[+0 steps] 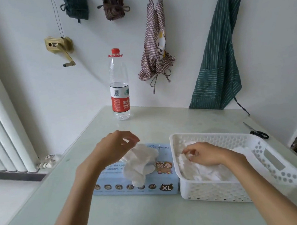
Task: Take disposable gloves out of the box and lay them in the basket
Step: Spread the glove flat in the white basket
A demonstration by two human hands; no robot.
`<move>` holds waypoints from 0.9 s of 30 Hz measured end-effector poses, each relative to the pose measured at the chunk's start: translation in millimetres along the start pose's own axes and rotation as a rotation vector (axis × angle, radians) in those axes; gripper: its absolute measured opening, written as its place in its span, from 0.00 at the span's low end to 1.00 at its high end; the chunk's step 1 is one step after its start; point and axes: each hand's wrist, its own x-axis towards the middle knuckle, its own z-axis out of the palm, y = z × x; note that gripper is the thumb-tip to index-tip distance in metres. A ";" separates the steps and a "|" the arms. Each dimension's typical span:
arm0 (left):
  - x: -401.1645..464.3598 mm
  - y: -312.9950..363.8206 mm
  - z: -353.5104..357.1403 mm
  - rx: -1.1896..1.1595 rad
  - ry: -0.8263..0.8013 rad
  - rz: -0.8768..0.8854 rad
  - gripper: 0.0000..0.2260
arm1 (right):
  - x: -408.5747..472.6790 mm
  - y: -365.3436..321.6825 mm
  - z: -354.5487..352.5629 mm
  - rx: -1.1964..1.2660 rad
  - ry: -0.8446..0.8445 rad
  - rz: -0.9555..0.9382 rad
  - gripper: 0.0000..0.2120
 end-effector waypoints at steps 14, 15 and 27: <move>-0.8 -40.6 4.5 -0.120 -0.185 0.022 0.10 | 11.4 -103.2 31.7 0.022 0.390 -0.101 0.12; -1.0 -42.9 6.4 -0.110 -0.192 0.011 0.10 | 14.3 -104.0 34.9 0.056 0.410 -0.107 0.09; 5.1 -48.9 9.2 -0.012 0.057 -0.087 0.06 | -6.4 -88.1 14.3 0.708 0.466 -0.247 0.04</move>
